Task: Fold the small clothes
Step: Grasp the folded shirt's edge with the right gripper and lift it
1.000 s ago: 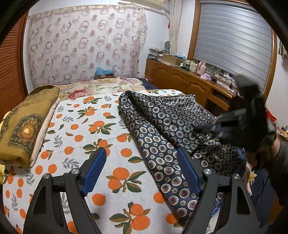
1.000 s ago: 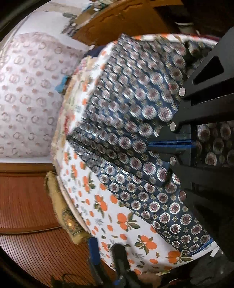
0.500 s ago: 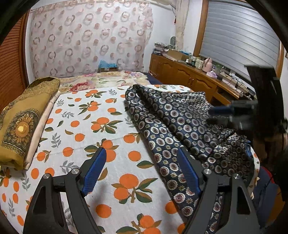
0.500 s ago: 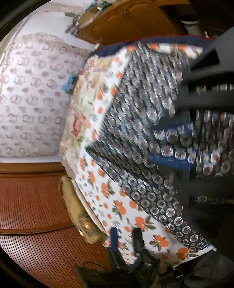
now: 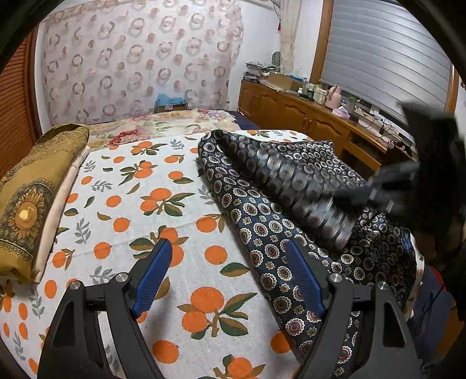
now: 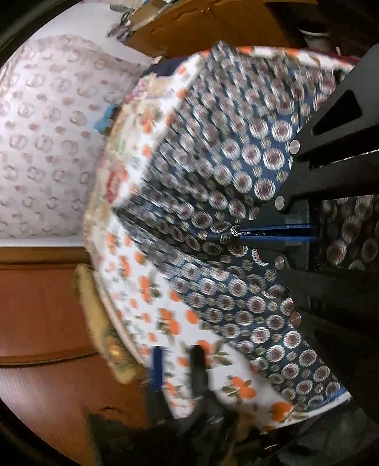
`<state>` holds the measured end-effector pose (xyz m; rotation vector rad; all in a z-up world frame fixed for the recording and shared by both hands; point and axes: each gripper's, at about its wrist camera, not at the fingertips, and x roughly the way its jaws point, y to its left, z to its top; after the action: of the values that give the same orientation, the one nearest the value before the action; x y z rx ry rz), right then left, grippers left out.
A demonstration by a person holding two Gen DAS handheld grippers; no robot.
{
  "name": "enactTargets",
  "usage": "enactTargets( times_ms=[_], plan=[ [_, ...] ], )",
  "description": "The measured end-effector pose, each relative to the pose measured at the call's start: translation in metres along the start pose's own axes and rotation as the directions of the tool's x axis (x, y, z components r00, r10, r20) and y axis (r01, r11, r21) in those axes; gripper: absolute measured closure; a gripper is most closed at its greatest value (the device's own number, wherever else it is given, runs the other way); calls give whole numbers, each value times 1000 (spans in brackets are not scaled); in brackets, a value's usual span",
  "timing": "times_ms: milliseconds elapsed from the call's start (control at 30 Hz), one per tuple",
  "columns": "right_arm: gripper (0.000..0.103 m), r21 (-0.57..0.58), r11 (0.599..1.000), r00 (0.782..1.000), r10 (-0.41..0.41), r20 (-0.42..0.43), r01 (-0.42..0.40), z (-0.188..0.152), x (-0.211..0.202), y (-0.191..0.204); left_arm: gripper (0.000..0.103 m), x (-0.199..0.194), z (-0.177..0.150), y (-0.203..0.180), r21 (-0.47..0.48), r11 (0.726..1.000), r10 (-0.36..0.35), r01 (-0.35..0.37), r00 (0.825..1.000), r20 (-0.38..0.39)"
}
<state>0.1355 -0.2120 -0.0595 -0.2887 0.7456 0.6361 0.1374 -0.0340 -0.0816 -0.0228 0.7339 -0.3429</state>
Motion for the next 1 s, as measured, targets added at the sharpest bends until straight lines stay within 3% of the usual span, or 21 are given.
enactTargets(
  times_ms=[167, 267, 400, 500, 567, 633, 700, 767, 900, 1000],
  plan=[
    [101, 22, 996, 992, -84, 94, 83, 23, -32, -42, 22, 7, 1, -3, 1, 1000, -2, 2, 1000, -18],
    [101, 25, 985, 980, -170, 102, 168, 31, -40, -77, 22, 10, 1, -6, 6, 1000, 2, -2, 1000, -26],
    [100, 77, 956, 954, -289, 77, 283, 45, -20, -129, 22, 11, 2, -9, 5, 1000, 3, -3, 1000, -30],
    [91, 149, 935, 946, -322, -32, 323, 48, 13, -163, 22, 10, 2, -12, 10, 1000, 5, -5, 1000, -27],
    [79, 183, 914, 931, -363, -39, 363, 43, 17, -169, 22, 8, 1, -13, 10, 1000, 6, -6, 1000, -21],
    [62, 187, 927, 944, -328, -20, 326, 37, 15, -161, 22, 5, 1, -13, 4, 1000, 5, -5, 1000, -18],
    [52, 185, 926, 943, -334, -12, 330, 30, 11, -149, 22, 5, 0, -14, 5, 1000, 3, -3, 1000, -20],
    [52, 188, 930, 947, -322, 1, 316, 19, 3, -135, 22, 1, -1, -17, 6, 1000, 1, -1, 1000, -13],
    [52, 247, 952, 981, -191, 22, 180, -8, -22, -126, 22, -3, -3, -22, 10, 1000, -8, 8, 1000, -5],
    [52, 249, 954, 986, -165, -25, 166, -20, -20, -128, 22, -5, -5, -26, 19, 1000, -10, 10, 1000, -2]
  ],
)
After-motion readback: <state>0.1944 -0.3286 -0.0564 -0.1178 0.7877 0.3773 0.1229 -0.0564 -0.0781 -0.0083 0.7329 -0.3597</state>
